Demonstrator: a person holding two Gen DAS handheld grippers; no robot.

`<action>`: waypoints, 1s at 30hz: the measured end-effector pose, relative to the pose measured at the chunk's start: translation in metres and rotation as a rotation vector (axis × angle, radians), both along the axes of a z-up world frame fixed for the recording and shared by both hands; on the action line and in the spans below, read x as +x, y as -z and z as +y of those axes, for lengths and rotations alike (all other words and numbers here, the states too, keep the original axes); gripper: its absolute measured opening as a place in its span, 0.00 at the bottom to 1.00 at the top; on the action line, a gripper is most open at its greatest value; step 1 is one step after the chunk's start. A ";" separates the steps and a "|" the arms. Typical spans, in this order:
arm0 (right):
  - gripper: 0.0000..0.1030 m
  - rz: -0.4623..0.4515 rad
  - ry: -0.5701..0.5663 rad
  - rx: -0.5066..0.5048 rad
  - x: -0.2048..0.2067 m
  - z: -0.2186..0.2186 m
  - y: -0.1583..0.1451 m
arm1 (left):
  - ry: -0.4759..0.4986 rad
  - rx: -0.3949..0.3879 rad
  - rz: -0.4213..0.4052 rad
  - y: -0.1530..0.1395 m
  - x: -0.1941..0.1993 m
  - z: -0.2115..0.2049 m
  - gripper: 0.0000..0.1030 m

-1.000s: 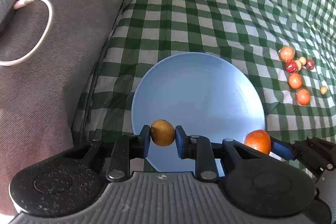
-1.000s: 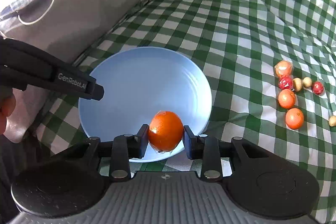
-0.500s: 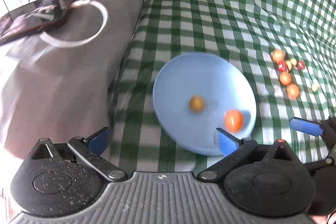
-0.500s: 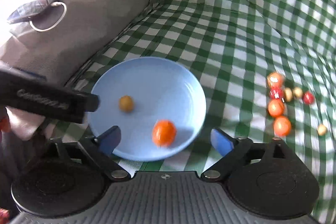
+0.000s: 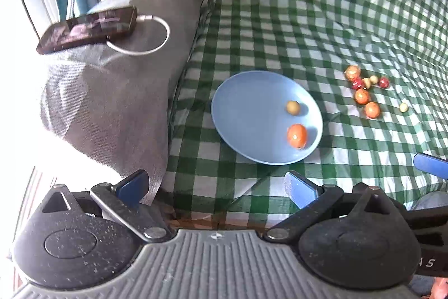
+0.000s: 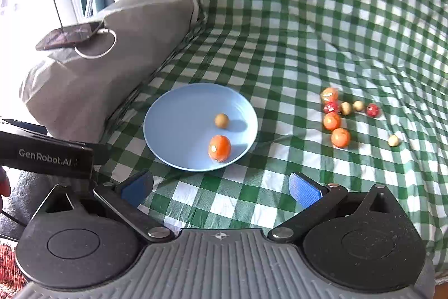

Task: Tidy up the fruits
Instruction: 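Lift both tools back from the plate toward the fruit cluster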

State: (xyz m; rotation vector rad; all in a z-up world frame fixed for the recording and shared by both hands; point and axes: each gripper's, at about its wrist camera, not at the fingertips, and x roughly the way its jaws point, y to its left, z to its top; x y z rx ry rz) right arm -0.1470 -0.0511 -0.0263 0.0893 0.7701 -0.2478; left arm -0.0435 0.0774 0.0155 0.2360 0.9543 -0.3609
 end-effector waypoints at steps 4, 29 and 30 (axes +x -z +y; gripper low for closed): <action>0.99 -0.036 0.014 0.004 -0.017 0.002 -0.007 | 0.026 0.010 -0.042 -0.010 -0.019 -0.004 1.00; 0.99 -0.064 -0.017 -0.006 -0.032 0.012 -0.014 | 0.011 0.008 -0.066 -0.018 -0.026 0.001 1.00; 0.99 -0.063 -0.016 -0.005 -0.032 0.012 -0.014 | 0.013 0.008 -0.063 -0.017 -0.025 0.001 1.00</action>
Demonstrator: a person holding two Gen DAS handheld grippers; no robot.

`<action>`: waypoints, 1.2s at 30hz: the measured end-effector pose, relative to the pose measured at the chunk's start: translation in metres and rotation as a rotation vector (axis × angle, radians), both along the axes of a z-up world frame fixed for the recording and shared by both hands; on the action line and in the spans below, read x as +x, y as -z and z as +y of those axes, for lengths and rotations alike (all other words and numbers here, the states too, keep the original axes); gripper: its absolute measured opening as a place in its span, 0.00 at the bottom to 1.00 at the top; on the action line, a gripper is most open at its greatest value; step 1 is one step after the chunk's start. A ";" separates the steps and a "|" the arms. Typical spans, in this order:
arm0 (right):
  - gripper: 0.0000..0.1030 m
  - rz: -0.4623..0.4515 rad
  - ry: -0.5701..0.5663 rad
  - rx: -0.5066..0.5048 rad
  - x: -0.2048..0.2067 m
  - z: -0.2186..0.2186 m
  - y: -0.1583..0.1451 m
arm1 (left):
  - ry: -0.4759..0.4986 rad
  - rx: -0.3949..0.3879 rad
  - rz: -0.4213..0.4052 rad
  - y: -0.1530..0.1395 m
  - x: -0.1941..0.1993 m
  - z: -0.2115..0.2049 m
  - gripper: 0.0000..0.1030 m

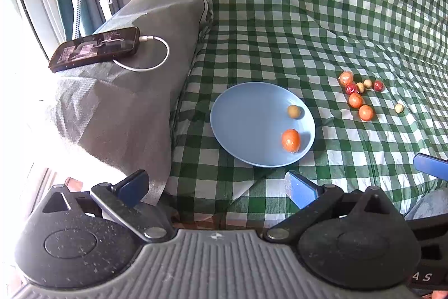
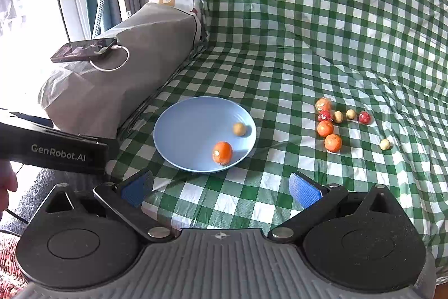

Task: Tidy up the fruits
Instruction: 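Lift both tools back from the plate toward the fruit cluster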

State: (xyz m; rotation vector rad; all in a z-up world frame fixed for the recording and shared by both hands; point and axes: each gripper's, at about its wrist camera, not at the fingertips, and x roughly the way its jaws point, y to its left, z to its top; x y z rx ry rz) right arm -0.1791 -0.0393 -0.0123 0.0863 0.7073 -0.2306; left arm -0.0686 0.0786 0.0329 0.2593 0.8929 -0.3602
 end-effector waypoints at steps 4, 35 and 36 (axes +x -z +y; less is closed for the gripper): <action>0.99 0.011 0.009 0.014 0.002 -0.006 0.002 | 0.014 0.007 -0.002 0.001 -0.001 -0.002 1.00; 0.99 0.039 0.080 0.064 0.021 -0.040 0.019 | 0.041 0.054 0.057 0.017 0.022 -0.032 1.00; 0.99 0.040 0.085 0.069 0.021 -0.042 0.020 | 0.042 0.056 0.062 0.018 0.023 -0.034 1.00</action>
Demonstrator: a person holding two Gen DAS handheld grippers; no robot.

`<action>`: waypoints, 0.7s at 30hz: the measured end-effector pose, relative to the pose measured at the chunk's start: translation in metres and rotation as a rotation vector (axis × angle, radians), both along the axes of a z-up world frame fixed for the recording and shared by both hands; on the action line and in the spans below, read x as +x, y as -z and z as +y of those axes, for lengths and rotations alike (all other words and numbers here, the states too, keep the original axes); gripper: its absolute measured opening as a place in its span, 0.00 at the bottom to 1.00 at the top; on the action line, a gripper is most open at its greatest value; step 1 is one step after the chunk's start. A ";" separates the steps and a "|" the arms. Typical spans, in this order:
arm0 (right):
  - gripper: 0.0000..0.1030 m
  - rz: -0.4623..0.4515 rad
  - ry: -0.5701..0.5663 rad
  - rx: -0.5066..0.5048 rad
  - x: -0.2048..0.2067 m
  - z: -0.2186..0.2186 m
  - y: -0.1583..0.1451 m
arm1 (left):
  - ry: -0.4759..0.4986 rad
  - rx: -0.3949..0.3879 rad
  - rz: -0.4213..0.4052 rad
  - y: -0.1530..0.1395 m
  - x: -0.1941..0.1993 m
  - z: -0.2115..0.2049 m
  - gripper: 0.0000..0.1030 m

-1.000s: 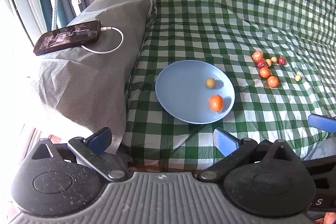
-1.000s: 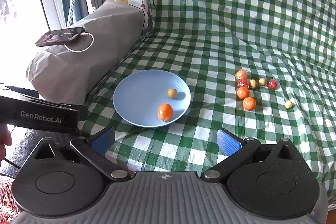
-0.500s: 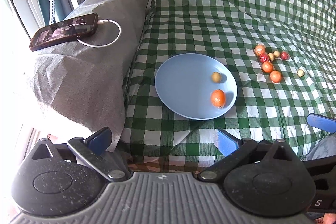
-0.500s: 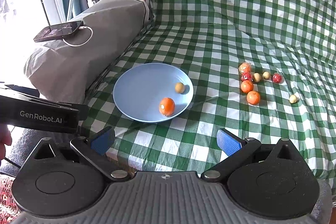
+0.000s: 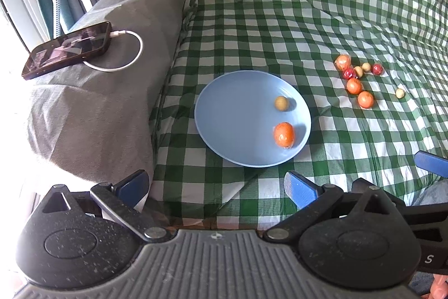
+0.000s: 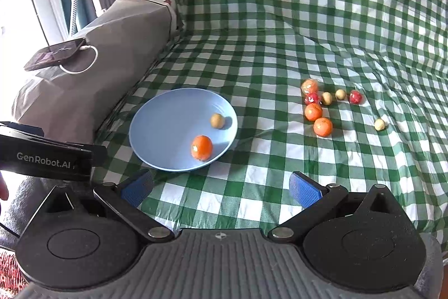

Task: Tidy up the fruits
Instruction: 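Lift both tools back from the plate toward the fruit cluster, then grasp an orange with the left tool while the right tool grasps a yellow fruit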

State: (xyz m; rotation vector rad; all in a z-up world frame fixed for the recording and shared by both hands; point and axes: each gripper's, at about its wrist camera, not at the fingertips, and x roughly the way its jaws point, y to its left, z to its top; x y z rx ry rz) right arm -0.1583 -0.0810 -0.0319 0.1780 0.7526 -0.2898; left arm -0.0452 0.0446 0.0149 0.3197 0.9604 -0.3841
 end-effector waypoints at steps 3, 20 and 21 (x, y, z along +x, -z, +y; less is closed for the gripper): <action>0.99 0.001 0.023 0.014 0.001 -0.008 0.003 | 0.004 0.007 0.003 0.001 0.003 -0.007 1.00; 0.99 -0.031 0.352 -0.052 -0.015 -0.136 0.036 | 0.126 -0.042 0.076 0.025 0.033 -0.134 1.00; 0.99 -0.035 0.374 -0.073 -0.014 -0.148 0.040 | 0.131 -0.040 0.075 0.028 0.038 -0.147 1.00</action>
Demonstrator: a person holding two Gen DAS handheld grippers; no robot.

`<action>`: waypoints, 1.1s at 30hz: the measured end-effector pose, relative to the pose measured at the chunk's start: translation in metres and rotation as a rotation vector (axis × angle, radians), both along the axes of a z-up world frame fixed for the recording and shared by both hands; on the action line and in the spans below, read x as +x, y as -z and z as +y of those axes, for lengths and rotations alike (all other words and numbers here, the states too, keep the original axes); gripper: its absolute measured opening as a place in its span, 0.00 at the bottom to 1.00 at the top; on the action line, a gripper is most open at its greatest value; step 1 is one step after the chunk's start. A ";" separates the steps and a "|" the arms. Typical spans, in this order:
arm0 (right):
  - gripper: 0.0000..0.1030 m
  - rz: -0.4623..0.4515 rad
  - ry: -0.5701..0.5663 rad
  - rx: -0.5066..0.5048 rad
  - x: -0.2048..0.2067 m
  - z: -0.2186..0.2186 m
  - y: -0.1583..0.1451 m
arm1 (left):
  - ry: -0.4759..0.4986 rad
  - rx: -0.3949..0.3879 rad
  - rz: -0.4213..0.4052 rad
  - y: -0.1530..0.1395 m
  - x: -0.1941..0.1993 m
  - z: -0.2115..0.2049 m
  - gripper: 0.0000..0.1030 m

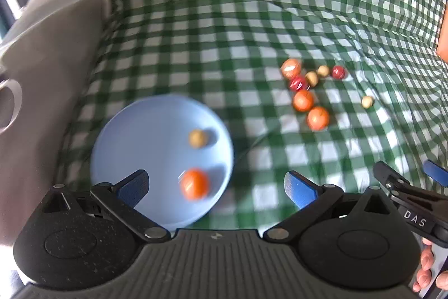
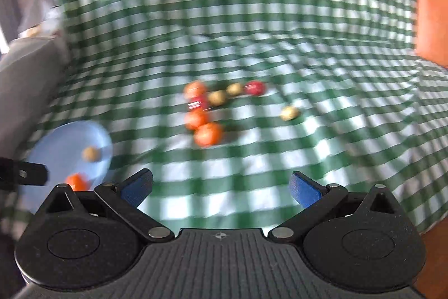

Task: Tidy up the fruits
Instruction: 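Grasp an orange with the left tool while the right tool grasps a yellow fruit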

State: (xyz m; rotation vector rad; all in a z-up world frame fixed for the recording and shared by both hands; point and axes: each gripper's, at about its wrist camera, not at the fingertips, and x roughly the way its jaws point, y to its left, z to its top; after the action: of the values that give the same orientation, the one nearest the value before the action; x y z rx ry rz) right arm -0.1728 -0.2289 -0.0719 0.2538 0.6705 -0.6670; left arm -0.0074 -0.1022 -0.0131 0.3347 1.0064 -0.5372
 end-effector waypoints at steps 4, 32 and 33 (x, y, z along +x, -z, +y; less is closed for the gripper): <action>0.99 0.001 0.074 -0.042 0.006 -0.053 0.021 | 0.052 -0.024 0.011 0.016 0.020 -0.057 1.00; 0.26 -0.044 -0.013 -0.028 0.079 -0.181 0.113 | 0.063 0.030 0.104 0.120 0.088 -0.178 0.40; 0.26 -0.042 -0.003 -0.014 0.077 -0.182 0.112 | 0.067 0.014 0.124 0.117 0.089 -0.175 0.37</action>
State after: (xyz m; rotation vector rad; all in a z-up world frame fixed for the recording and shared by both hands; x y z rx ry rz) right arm -0.0957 -0.4110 -0.1841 0.2532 0.6254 -0.6612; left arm 0.0818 -0.2773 -0.1303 0.3518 1.1219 -0.6177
